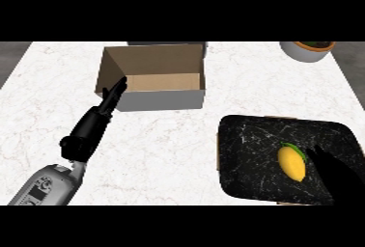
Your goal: Pick the lemon from the tray and place it in the cardboard box
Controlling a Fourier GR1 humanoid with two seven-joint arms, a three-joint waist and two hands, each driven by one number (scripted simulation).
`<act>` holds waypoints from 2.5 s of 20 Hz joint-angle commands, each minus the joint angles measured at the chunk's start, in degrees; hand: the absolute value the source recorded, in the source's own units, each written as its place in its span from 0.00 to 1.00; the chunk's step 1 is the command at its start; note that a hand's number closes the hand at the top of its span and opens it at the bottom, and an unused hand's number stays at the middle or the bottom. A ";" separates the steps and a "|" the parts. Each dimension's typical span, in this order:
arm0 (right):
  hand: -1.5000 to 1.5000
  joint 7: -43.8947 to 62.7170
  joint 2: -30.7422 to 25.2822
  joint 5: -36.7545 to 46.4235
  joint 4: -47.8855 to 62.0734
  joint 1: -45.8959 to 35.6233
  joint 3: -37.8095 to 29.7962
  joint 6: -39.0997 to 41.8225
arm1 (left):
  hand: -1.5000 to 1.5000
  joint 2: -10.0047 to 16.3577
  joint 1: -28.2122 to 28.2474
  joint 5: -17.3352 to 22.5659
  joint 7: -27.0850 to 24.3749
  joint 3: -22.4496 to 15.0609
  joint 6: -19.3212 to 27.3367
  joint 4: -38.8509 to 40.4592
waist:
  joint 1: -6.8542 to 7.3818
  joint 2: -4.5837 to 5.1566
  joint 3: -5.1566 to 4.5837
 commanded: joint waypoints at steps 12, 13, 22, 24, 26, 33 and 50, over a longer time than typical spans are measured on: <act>0.00 -0.45 6.89 1.69 15.03 -8.49 -0.41 3.91 | 0.50 -3.47 3.70 -1.83 1.42 2.13 -5.00 1.15 | 0.10 0.42 -0.22; 0.00 0.29 10.07 3.08 16.50 -10.03 0.74 1.95 | 0.50 -4.13 3.68 -2.61 0.15 2.58 -5.03 2.22 | 0.09 0.44 -0.23; 0.00 -4.70 10.47 5.18 18.29 -10.08 -0.62 3.18 | 0.50 -6.51 1.47 -5.38 1.89 5.60 -7.67 3.23 | -0.26 0.44 -0.24; 0.00 -3.61 11.14 5.38 17.52 -10.82 -0.60 4.15 | 0.50 -7.67 2.33 -7.01 3.58 4.24 -6.63 2.53 | -0.21 0.41 -0.24; 0.00 -3.63 13.91 7.91 22.12 -11.32 1.90 2.30 | 0.50 -7.89 1.56 -5.55 2.88 6.17 -8.03 2.86 | -0.12 0.46 -0.24; 0.00 -3.91 16.20 8.50 26.77 -12.58 0.97 3.10 | 0.50 -8.98 1.17 -6.82 2.25 7.86 -9.96 4.13 | -0.11 0.46 -0.24; 0.00 -9.65 16.65 14.78 34.77 -10.71 -0.75 -0.12 | 0.50 -11.16 4.32 -10.28 5.06 10.39 -12.37 -0.55 | -0.11 0.37 -0.23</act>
